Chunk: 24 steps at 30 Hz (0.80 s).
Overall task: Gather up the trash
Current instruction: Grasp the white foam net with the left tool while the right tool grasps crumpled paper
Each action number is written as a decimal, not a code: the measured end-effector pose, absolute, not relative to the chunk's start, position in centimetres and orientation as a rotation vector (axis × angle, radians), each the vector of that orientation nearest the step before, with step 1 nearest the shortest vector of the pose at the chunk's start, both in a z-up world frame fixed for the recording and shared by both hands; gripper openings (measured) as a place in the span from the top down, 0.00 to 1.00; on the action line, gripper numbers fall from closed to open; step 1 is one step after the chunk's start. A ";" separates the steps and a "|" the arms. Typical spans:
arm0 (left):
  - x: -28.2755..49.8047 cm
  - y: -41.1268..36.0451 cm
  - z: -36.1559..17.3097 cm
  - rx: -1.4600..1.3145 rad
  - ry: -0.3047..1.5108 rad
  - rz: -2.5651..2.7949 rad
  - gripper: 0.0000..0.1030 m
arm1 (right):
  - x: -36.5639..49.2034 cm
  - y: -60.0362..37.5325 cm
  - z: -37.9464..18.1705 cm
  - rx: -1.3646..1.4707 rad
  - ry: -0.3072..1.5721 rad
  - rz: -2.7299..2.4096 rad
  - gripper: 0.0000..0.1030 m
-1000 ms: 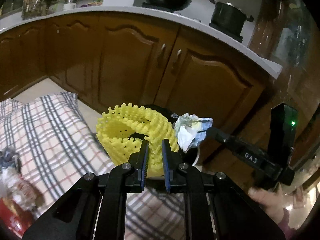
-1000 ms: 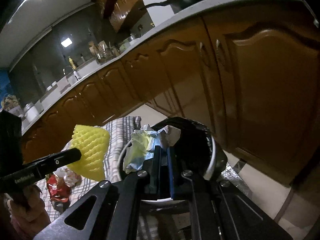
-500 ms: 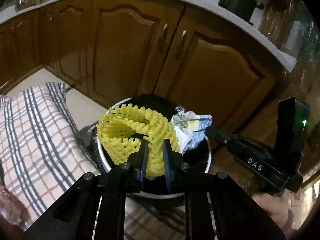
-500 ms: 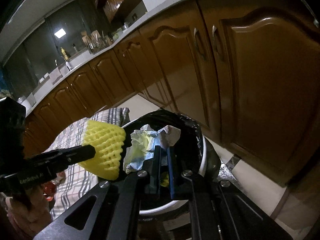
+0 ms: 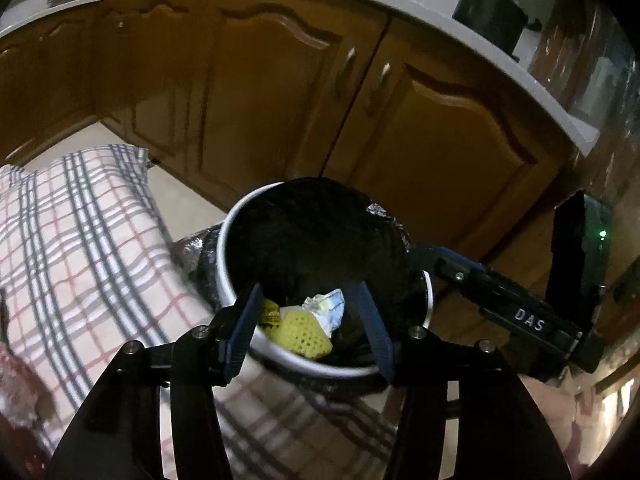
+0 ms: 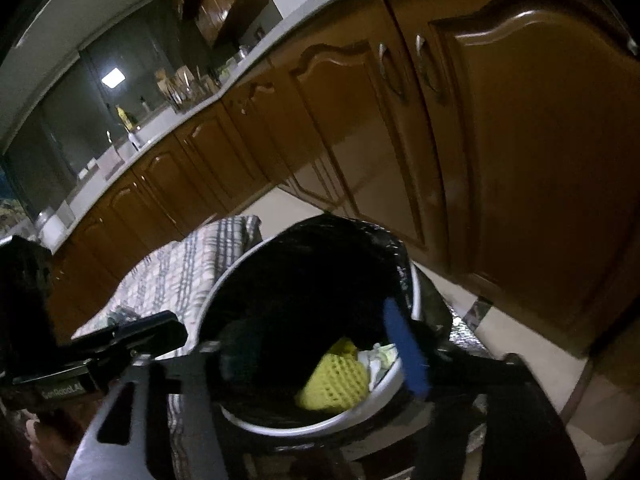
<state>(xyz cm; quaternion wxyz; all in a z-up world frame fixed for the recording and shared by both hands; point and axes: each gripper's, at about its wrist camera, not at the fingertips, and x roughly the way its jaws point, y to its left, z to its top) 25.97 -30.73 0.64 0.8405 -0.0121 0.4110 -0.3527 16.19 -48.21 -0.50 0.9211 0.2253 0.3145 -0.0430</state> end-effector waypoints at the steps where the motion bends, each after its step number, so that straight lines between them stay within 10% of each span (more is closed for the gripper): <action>1: 25.7 -30.2 0.8 -0.029 0.857 -0.736 0.46 | 16.0 -48.0 -0.4 0.467 0.634 -0.088 0.22; 24: 20.9 -12.2 3.8 -0.184 0.715 -0.462 0.43 | 15.4 -36.4 0.5 0.487 0.595 0.112 0.05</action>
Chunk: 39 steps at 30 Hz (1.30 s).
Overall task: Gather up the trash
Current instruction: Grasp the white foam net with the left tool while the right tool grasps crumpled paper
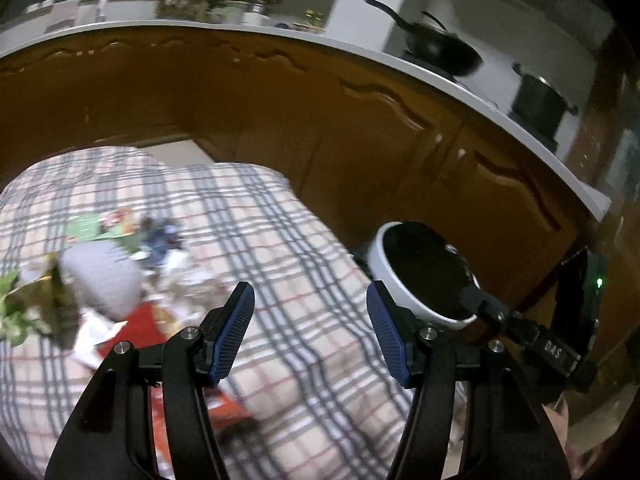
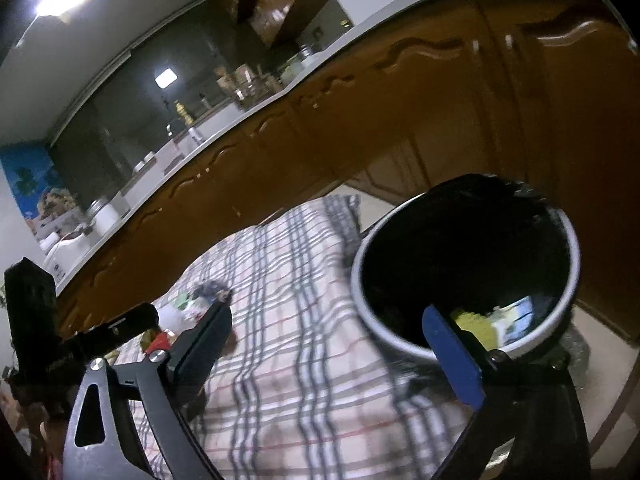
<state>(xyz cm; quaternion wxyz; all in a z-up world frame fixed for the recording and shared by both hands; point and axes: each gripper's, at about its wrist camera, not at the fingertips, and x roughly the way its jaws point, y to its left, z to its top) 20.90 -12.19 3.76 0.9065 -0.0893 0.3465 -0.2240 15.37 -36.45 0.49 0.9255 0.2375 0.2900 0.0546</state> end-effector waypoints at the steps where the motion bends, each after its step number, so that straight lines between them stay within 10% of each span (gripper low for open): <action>1: 20.8 -11.6 3.8 -0.190 0.713 -0.453 0.43 | 15.5 -35.8 0.5 0.481 0.599 0.123 0.04; 30: 22.7 -0.9 1.2 -0.297 0.774 -0.259 0.43 | 19.2 -24.9 0.9 0.353 0.643 0.334 0.05; 39: 25.8 -0.6 -0.6 -0.344 0.855 -0.275 0.43 | 23.4 -23.1 -0.9 0.377 0.731 0.421 0.34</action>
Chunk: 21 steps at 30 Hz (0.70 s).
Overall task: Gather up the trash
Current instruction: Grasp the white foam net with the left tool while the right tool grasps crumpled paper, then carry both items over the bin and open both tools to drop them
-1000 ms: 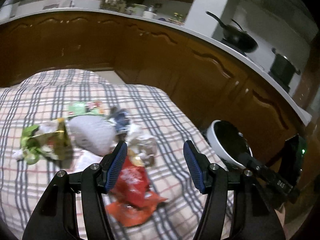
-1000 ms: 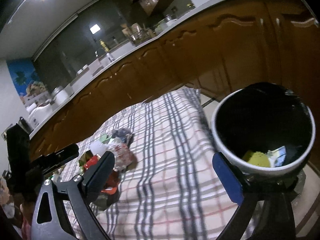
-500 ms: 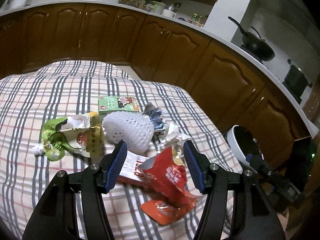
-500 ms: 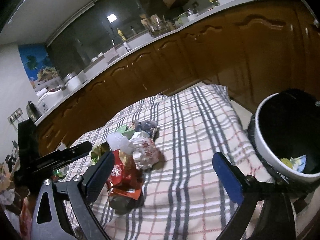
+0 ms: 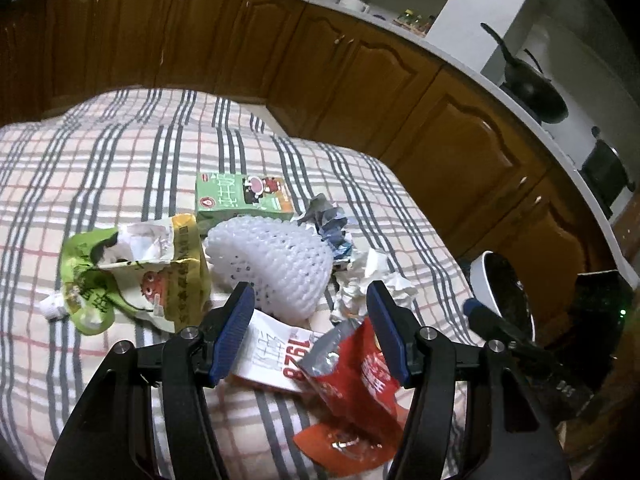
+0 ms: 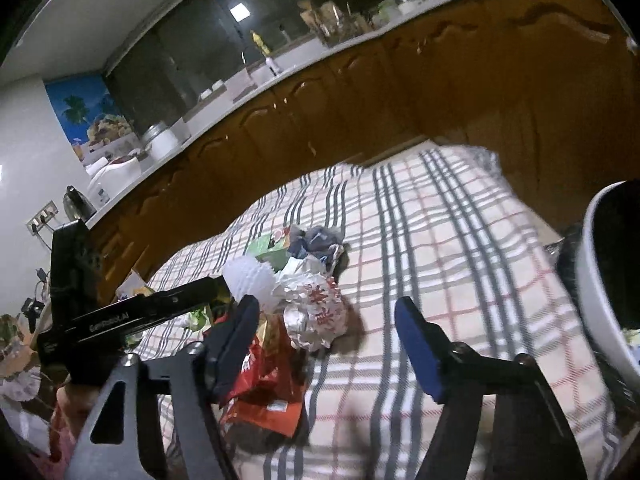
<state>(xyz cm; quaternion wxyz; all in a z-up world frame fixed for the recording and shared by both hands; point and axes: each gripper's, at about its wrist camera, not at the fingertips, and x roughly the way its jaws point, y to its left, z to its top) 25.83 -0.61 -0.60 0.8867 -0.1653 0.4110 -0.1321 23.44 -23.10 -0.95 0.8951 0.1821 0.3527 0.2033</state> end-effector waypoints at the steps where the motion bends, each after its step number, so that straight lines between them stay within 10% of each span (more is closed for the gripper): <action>1: 26.1 -0.7 -0.8 -0.347 0.862 -0.275 0.43 | 23.9 -22.8 -1.2 0.377 0.742 0.431 0.34; 6: 27.8 -0.9 -2.0 -0.359 0.901 -0.281 0.45 | 26.4 -21.3 -3.0 0.363 0.803 0.465 0.34; 10: 28.6 -1.1 -2.4 -0.347 0.913 -0.293 0.80 | 27.5 -20.8 -4.3 0.364 0.849 0.483 0.71; 21: 27.3 -1.8 0.7 -0.307 0.817 -0.339 0.89 | 25.0 -23.2 -2.4 0.403 0.764 0.447 0.79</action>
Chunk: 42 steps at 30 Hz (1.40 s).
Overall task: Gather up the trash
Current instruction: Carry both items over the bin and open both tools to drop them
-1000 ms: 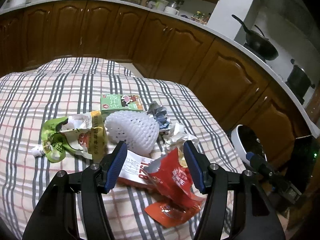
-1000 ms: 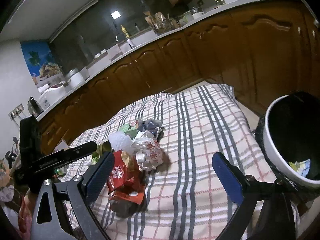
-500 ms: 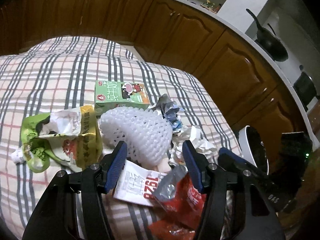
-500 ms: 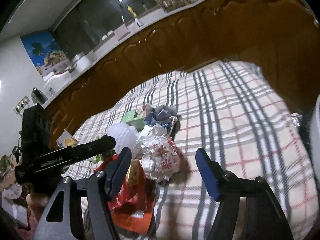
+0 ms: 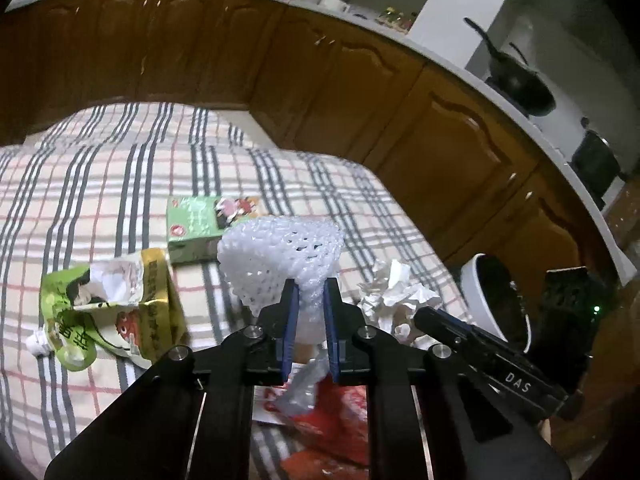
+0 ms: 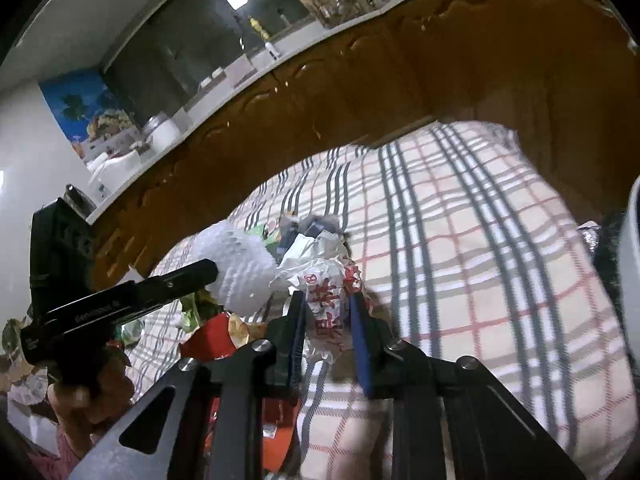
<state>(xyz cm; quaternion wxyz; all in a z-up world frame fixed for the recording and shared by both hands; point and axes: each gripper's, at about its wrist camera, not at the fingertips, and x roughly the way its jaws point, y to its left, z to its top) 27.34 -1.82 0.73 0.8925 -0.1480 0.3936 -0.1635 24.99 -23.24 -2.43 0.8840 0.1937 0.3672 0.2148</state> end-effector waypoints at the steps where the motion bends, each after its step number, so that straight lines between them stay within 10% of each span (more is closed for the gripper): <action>1: 27.1 -2.1 1.3 -0.303 0.803 -0.347 0.89 | 24.8 -23.6 -2.1 0.406 0.756 0.442 0.79; 42: 23.8 -23.0 4.8 -0.121 0.813 -0.751 0.89 | 14.2 -43.1 1.5 0.509 0.560 0.029 0.79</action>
